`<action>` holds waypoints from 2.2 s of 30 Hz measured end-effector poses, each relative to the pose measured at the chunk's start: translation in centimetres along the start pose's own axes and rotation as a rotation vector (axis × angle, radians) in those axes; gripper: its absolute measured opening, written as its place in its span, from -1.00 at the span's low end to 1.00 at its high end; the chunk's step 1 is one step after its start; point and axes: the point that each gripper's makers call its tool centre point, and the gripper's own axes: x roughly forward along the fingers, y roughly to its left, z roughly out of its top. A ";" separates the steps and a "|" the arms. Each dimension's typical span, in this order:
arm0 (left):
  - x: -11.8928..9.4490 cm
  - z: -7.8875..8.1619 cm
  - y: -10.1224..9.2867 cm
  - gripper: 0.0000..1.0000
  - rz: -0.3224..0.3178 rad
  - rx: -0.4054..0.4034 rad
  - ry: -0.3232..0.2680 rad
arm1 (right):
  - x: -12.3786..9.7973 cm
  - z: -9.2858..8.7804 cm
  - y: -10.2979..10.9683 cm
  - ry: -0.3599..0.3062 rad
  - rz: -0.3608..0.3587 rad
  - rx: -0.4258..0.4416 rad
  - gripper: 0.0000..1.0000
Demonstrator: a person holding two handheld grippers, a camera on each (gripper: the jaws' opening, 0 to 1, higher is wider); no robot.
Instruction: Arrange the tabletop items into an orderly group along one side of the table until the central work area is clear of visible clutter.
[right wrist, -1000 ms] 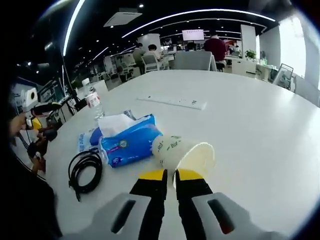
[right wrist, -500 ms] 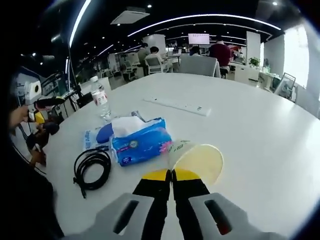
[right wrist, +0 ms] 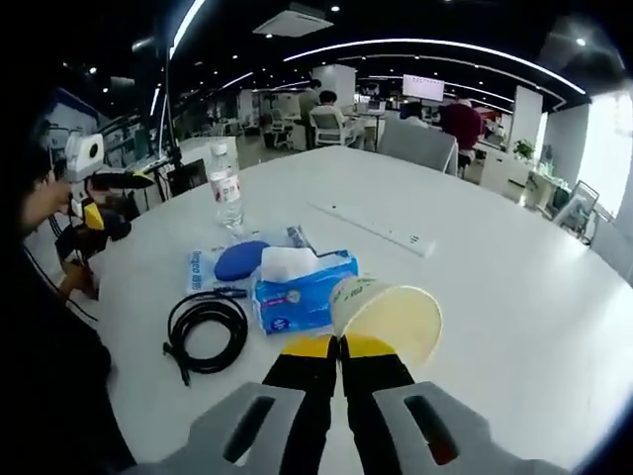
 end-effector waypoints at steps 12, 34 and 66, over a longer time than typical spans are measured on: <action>-0.8 -0.1 0.8 0.99 -0.001 -0.022 -0.021 | -0.3 4.0 3.2 -0.019 0.024 -0.109 -1.00; -0.7 -0.9 1.9 0.99 -0.060 0.000 -0.003 | 0.7 10.2 7.4 -0.038 0.075 -0.292 -1.00; 0.1 -1.0 2.5 0.97 -0.095 0.014 0.019 | 7.9 15.8 13.4 0.004 0.276 -0.619 -1.00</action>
